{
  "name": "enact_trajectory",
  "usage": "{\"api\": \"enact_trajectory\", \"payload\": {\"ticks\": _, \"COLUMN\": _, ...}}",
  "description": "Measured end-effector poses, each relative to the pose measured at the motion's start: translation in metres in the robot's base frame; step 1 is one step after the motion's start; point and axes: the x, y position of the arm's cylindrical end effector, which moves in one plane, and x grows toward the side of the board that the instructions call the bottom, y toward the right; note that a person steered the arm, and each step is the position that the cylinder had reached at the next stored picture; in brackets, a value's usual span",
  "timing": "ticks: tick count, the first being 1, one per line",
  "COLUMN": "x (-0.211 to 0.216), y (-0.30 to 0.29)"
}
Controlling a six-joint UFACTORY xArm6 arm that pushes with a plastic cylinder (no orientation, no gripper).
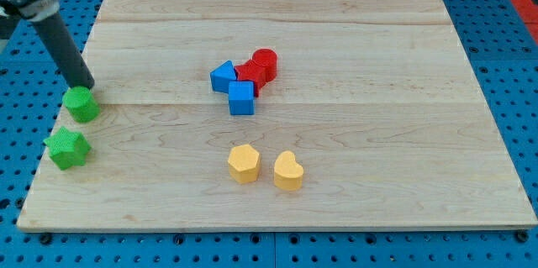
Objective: Move the group of blocks up a bit and right
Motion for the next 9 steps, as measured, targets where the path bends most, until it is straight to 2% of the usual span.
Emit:
{"api": "enact_trajectory", "payload": {"ticks": 2, "x": 0.044, "y": 0.018}}
{"api": "enact_trajectory", "payload": {"ticks": 3, "x": 0.027, "y": 0.042}}
{"api": "enact_trajectory", "payload": {"ticks": 4, "x": -0.023, "y": 0.060}}
{"api": "enact_trajectory", "payload": {"ticks": 5, "x": -0.033, "y": 0.060}}
{"api": "enact_trajectory", "payload": {"ticks": 8, "x": -0.036, "y": 0.061}}
{"api": "enact_trajectory", "payload": {"ticks": 9, "x": -0.022, "y": 0.108}}
